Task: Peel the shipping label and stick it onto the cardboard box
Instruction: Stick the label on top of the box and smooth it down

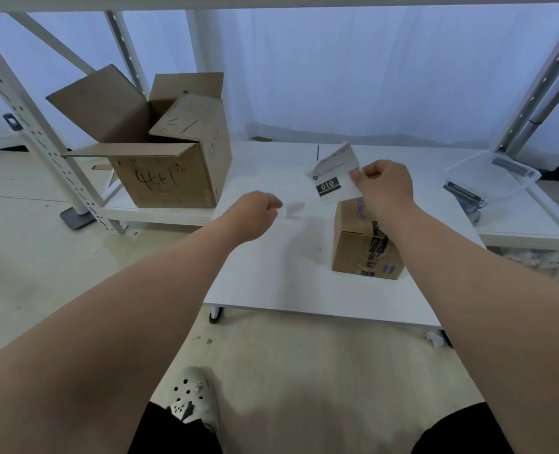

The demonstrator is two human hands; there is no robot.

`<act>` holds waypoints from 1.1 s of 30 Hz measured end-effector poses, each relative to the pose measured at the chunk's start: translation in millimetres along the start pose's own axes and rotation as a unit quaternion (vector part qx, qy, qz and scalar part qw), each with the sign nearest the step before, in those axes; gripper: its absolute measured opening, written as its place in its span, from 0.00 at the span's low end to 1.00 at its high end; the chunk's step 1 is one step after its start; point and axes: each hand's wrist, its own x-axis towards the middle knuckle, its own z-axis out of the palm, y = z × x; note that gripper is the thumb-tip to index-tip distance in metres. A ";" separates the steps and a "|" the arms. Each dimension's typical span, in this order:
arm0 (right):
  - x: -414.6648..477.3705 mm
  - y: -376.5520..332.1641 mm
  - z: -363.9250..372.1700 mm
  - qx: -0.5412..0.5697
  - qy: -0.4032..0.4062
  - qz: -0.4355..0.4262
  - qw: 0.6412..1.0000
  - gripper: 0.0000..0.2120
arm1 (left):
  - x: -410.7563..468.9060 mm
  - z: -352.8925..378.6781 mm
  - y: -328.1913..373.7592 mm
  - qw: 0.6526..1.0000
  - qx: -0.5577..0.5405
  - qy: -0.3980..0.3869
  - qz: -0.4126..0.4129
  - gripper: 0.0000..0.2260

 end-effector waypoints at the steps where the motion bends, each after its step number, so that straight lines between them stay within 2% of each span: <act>1: 1.8 2.3 4.2 0.001 -0.008 0.000 1.000 0.09 | 3.2 1.4 -4.4 1.000 0.007 0.004 0.005 0.15; 6: 18.1 6.9 25.7 -0.054 -0.014 -0.019 0.998 0.08 | 29.4 8.3 -29.4 0.998 -0.015 0.058 0.026 0.09; 10: 34.4 12.3 42.7 -0.080 -0.008 -0.047 0.996 0.07 | 53.1 25.6 -50.4 0.998 -0.025 0.061 0.017 0.10; 16: 47.9 23.8 55.8 -0.042 0.015 -0.037 0.998 0.07 | 68.1 47.5 -64.1 0.990 -0.121 0.037 -0.067 0.13; 21: 49.1 33.0 47.1 -0.033 0.027 -0.020 0.999 0.06 | 65.7 57.4 -64.8 0.996 -0.011 -0.032 -0.088 0.12; 25: 45.9 35.0 38.7 -0.032 0.026 -0.007 0.999 0.07 | 61.8 53.2 -55.6 0.985 0.128 -0.027 -0.109 0.08; 29: 46.6 32.9 26.5 -0.006 0.033 0.006 0.999 0.06 | 62.5 44.9 -40.0 0.988 0.106 0.018 -0.108 0.11; 33: 46.2 28.7 12.3 -0.055 0.005 -0.019 0.998 0.09 | 64.5 32.2 -23.4 0.990 0.068 0.069 -0.097 0.13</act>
